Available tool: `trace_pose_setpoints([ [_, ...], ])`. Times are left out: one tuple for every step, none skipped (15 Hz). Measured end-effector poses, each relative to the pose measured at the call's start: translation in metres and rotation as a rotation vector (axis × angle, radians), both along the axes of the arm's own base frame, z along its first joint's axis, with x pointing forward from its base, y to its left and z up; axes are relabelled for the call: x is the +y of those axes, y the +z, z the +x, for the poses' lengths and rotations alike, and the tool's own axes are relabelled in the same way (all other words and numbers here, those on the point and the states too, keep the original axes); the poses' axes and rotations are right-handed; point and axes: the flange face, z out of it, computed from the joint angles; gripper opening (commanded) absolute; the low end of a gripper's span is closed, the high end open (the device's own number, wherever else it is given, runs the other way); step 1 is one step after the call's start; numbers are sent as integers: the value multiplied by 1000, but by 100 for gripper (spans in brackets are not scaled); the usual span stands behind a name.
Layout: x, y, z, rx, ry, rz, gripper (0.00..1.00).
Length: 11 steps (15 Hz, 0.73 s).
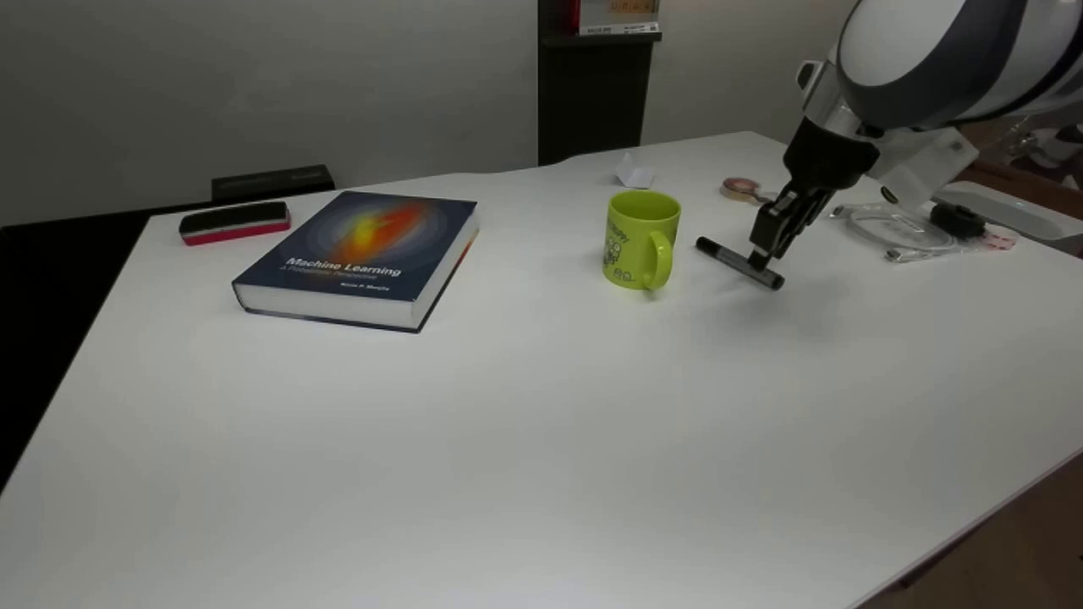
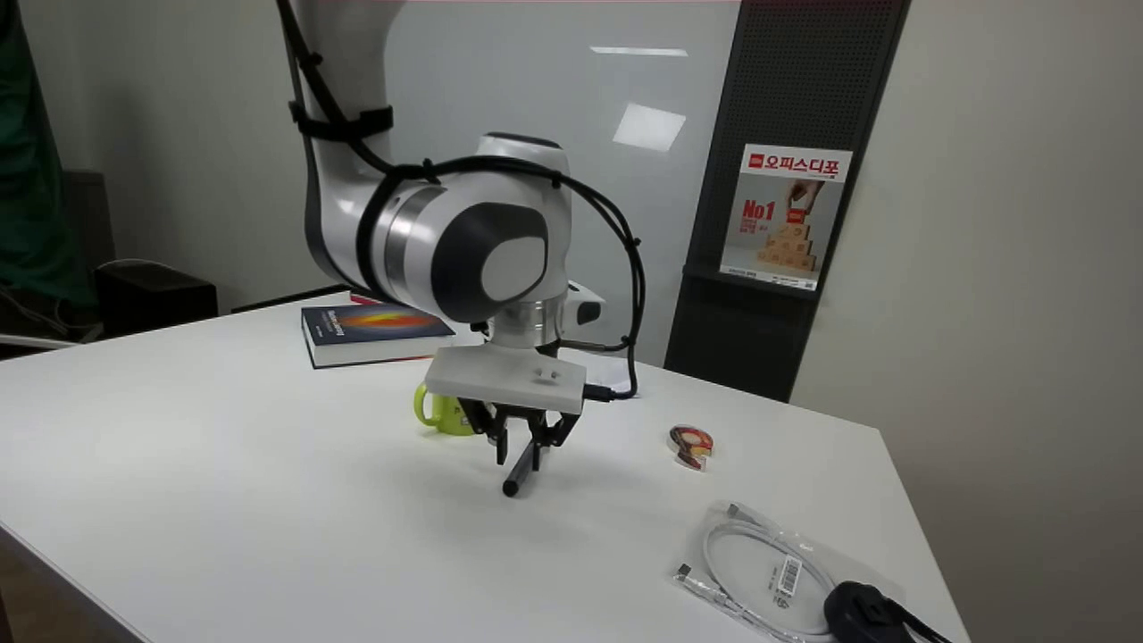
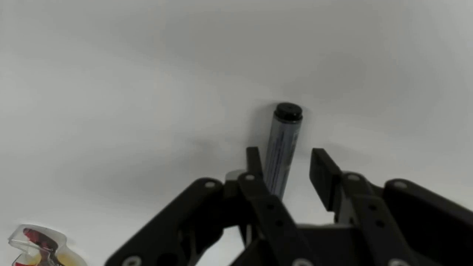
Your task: Take the marker from the yellow cup and place it on the table
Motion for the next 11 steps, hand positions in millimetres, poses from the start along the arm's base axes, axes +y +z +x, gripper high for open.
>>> trace_pose_setpoints([
  [0, 1, 1, 4, 0, 0, 79],
  [0, 1, 2, 5, 0, 0, 85],
  [-1, 2, 4, 8, -2, 0, 93],
  [-1, 2, 5, 9, -6, -1, 98],
  [-1, 3, 6, 12, -15, -3, 100],
  [-2, 3, 7, 20, -29, -6, 100],
  [-2, 4, 8, 39, -49, -10, 100],
  [-2, 5, 9, 63, -73, -14, 100],
  [-1, 8, 9, 92, -98, -17, 100],
  [1, 12, 10, 121, -120, -19, 100],
  [4, 17, 11, 146, -139, -21, 100],
])
